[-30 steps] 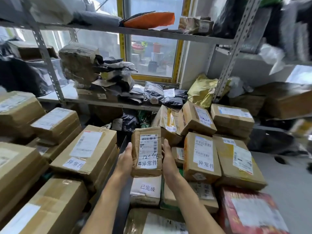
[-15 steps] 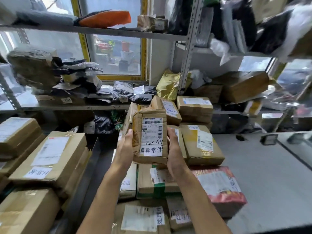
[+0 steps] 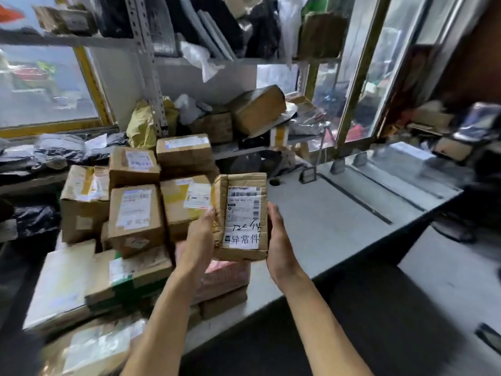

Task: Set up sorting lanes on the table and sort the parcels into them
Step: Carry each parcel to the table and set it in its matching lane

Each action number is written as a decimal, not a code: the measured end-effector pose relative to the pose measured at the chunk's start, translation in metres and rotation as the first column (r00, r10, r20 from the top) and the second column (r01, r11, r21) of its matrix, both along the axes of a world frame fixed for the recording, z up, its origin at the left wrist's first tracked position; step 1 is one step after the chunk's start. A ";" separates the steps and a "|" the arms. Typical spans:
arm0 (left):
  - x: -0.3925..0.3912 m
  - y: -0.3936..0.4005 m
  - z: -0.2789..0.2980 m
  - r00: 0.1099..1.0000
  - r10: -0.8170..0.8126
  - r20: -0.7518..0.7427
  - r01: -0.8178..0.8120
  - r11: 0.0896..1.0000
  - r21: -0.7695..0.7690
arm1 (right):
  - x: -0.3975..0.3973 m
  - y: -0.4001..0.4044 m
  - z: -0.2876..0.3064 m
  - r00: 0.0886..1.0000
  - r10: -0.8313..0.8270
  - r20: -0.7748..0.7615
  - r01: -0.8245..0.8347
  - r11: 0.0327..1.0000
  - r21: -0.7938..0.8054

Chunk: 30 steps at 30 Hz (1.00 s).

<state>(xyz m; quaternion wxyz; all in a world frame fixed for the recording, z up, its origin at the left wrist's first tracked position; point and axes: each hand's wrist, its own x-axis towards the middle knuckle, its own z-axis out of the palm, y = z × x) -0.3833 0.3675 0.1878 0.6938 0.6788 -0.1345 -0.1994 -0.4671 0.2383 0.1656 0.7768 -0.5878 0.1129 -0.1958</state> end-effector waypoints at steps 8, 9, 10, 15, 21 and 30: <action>-0.108 -0.173 -0.012 0.932 -0.315 0.179 0.296 0.947 0.124 | -0.139 -0.138 -0.013 0.927 -0.368 -0.070 0.370 0.929 0.024; -0.121 -0.192 -0.012 0.922 -0.348 0.171 0.326 0.935 0.142 | -0.154 -0.155 -0.015 0.911 -0.407 -0.066 0.410 0.911 0.041; -0.130 -0.212 -0.013 0.915 -0.378 0.145 0.355 0.921 0.161 | -0.167 -0.170 -0.017 0.893 -0.446 -0.063 0.449 0.892 0.054; -0.165 -0.309 -0.012 0.862 -0.507 0.012 0.497 0.848 0.184 | -0.216 -0.241 -0.024 0.799 -0.596 -0.080 0.601 0.796 0.077; -0.179 -0.439 -0.032 0.754 -0.642 0.142 0.605 0.762 0.231 | -0.243 -0.350 -0.028 0.705 -0.701 -0.105 0.709 0.700 0.087; -0.190 -0.620 -0.032 0.585 -0.787 0.198 0.757 0.617 0.214 | -0.262 -0.508 -0.015 0.586 -0.797 -0.148 0.809 0.585 0.057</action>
